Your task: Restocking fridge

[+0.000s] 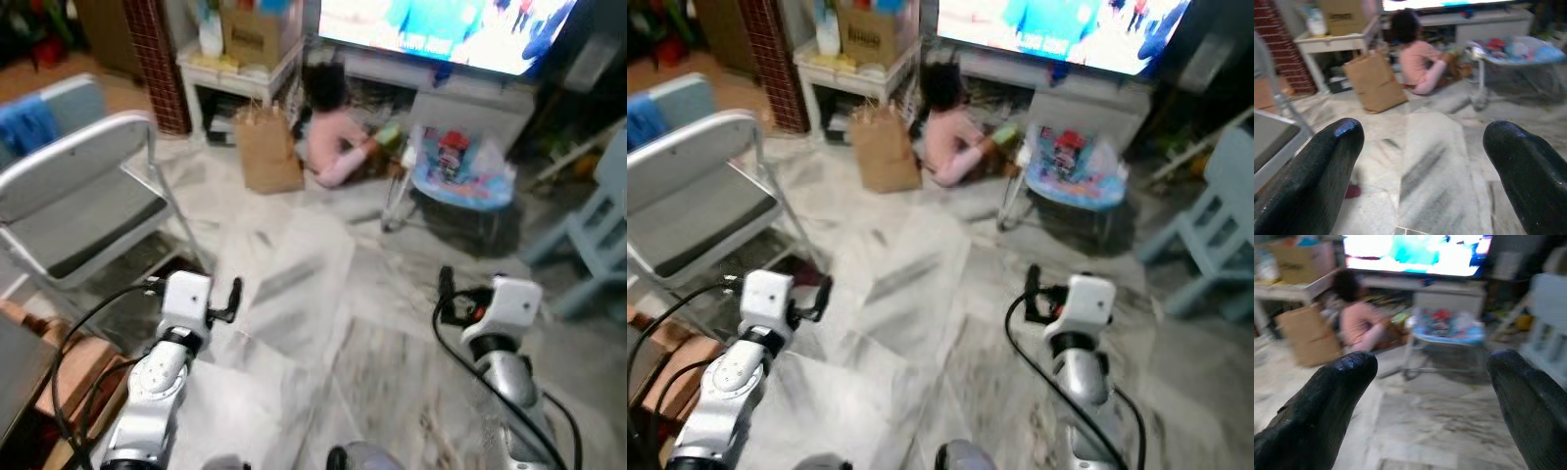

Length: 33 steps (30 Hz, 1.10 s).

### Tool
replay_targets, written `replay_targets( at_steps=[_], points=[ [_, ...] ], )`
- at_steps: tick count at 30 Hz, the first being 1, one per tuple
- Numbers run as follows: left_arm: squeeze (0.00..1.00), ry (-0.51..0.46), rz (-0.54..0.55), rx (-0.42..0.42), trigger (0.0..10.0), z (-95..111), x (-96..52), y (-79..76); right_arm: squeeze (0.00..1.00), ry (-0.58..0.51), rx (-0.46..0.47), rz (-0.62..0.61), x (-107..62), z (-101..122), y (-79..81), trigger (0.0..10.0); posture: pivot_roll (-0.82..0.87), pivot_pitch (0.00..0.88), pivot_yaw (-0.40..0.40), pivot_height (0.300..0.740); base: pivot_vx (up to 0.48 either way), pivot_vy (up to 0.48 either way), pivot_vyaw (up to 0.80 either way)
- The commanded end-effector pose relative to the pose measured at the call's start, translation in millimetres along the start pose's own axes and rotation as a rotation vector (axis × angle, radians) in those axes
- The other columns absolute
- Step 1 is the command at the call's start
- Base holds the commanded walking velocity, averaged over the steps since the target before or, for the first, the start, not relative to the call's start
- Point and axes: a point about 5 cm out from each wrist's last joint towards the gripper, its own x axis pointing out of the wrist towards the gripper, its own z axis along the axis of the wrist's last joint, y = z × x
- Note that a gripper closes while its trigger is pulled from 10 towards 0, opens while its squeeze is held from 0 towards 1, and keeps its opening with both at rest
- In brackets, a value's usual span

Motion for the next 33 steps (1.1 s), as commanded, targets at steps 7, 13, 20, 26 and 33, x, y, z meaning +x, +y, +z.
replay_targets(
  at_steps=[7,13,20,26,33],
  points=[
    [0.00,-0.013,-0.028,0.005,10.0,4,9.2,-2.0,0.00,-0.018,-0.003,-0.009,-3.7,3,1.0,10.0,-0.01,0.014,0.013,0.740,0.000,0.000,-0.80],
    [0.00,-0.022,-0.013,-0.003,10.0,5,11.8,-0.9,0.00,-0.027,-0.019,0.002,-1.9,6,-0.4,10.0,-0.01,0.014,0.000,0.740,0.000,0.000,-0.53],
    [0.00,-0.017,0.010,-0.018,10.0,3,7.5,1.1,0.00,-0.023,-0.025,0.029,0.1,5,5.3,10.0,0.01,0.016,-0.017,0.740,0.000,0.000,0.00],
    [0.00,-0.006,0.017,-0.022,10.0,-2,3.5,2.4,0.00,-0.019,-0.027,0.055,0.2,5,9.7,10.0,0.02,0.017,-0.026,0.740,0.000,0.000,0.00],
    [0.00,-0.001,0.018,-0.020,10.0,-3,2.7,0.8,0.00,-0.005,-0.024,0.067,-1.1,2,11.9,10.0,0.02,0.016,-0.025,0.740,0.111,0.000,-0.80]
  ],
)
